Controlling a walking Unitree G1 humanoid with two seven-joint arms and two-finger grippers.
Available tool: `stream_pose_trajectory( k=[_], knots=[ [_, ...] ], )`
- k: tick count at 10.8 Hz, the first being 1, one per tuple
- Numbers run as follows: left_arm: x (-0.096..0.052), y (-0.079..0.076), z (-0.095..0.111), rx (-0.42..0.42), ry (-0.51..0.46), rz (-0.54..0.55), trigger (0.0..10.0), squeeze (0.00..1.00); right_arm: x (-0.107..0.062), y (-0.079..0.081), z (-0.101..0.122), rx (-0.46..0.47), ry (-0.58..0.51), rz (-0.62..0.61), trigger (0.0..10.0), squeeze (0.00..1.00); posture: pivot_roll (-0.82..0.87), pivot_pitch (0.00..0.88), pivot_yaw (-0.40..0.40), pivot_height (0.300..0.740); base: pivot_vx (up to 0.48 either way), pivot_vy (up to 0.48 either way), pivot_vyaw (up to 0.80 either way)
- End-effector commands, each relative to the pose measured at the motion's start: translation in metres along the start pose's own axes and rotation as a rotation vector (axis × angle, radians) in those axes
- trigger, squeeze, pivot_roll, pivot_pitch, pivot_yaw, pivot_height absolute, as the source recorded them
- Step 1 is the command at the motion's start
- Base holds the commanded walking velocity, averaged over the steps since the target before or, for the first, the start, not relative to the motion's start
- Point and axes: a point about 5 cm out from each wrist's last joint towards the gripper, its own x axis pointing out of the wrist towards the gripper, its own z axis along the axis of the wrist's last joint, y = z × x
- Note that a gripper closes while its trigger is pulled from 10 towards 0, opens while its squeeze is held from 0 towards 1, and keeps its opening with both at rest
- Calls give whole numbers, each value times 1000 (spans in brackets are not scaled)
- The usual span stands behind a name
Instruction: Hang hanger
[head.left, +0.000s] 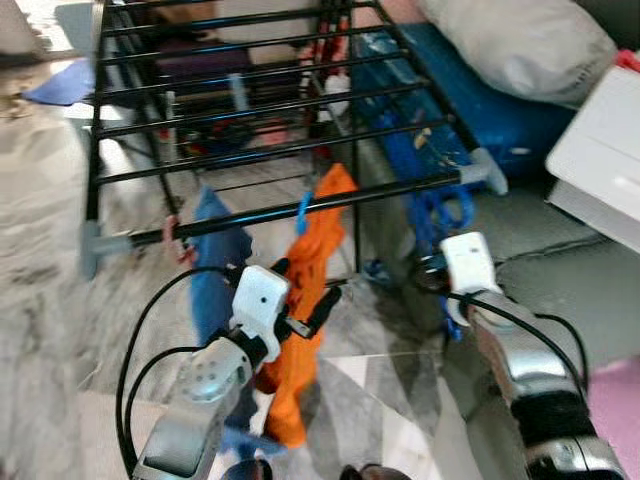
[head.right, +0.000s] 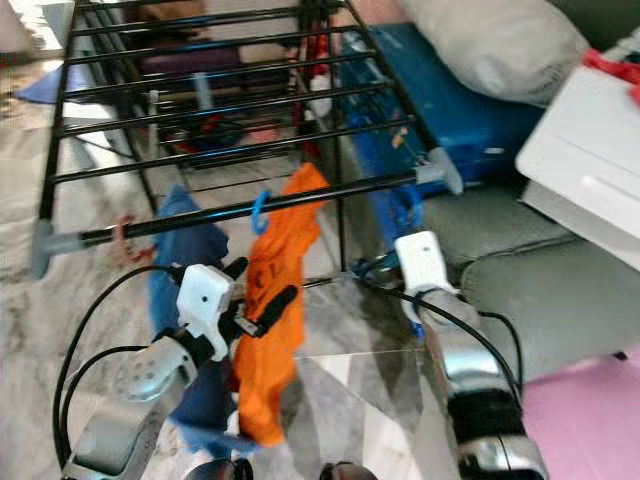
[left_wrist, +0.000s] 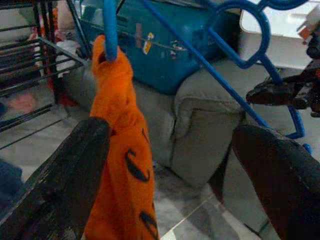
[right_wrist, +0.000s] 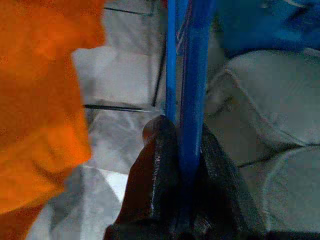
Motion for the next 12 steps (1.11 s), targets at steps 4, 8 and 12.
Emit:
stream_pose_trajectory(
  k=[4,8,12],
  knots=[
    [-2,-1,0,3,11,-1,10000,0,16,4,22,-21,-33,37,10000,0,-20,166,-6,740,0,0,0],
    [-7,-1,-2,-70,28,29,10000,0,34,29,46,150,-10,51,10000,0,-3,181,1,740,0,0,0],
    [-11,-1,-2,-67,50,20,10000,0,40,31,34,284,81,-24,10000,0,5,193,9,740,0,0,0]
  ],
)
